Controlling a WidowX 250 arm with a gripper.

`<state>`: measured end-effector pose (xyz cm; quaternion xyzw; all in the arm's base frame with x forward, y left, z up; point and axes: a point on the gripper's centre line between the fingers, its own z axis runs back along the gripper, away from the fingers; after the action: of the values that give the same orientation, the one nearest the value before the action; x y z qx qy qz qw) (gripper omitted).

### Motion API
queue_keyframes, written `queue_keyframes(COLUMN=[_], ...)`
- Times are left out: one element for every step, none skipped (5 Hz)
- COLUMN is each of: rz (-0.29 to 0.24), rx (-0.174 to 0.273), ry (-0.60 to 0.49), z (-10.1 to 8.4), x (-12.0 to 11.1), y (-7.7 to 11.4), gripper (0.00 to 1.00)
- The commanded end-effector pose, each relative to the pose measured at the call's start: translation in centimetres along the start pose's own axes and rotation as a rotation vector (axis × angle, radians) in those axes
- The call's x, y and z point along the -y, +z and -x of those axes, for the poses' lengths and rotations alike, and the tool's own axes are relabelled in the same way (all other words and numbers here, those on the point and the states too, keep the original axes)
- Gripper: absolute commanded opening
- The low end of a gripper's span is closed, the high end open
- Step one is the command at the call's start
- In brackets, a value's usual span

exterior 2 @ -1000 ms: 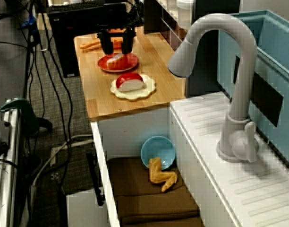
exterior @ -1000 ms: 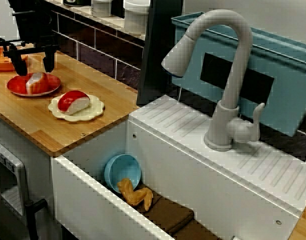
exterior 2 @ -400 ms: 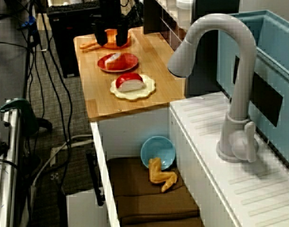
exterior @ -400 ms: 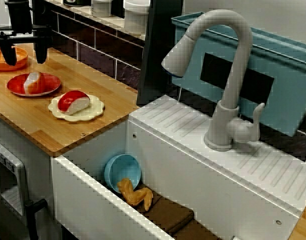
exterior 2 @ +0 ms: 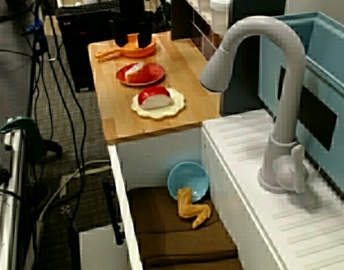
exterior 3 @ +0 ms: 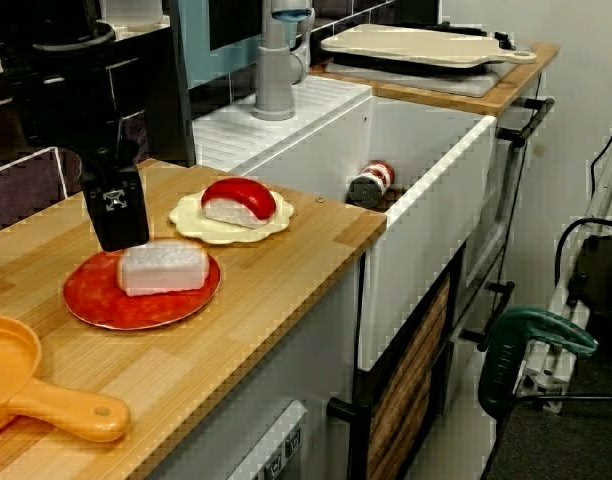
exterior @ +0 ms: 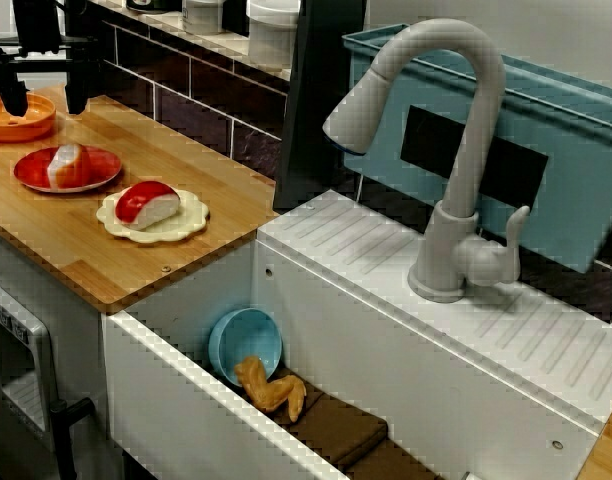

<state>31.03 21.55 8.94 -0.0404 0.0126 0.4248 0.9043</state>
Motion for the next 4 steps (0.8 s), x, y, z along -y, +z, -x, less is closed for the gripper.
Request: queue_keyframes(rz=[-0.036, -0.044, -0.043, -0.076], rx=[0.147, 0.147, 0.142, 0.168], ry=[-0.007, -0.055, -0.071, -0.112], z=[0.8, 1.0, 1.5, 2.4], x=[-0.6, -0.3, 0.1, 1.2], y=[1.9, 2.0, 2.3, 2.0], gripper=[1.00, 1.00, 1.00, 1.00])
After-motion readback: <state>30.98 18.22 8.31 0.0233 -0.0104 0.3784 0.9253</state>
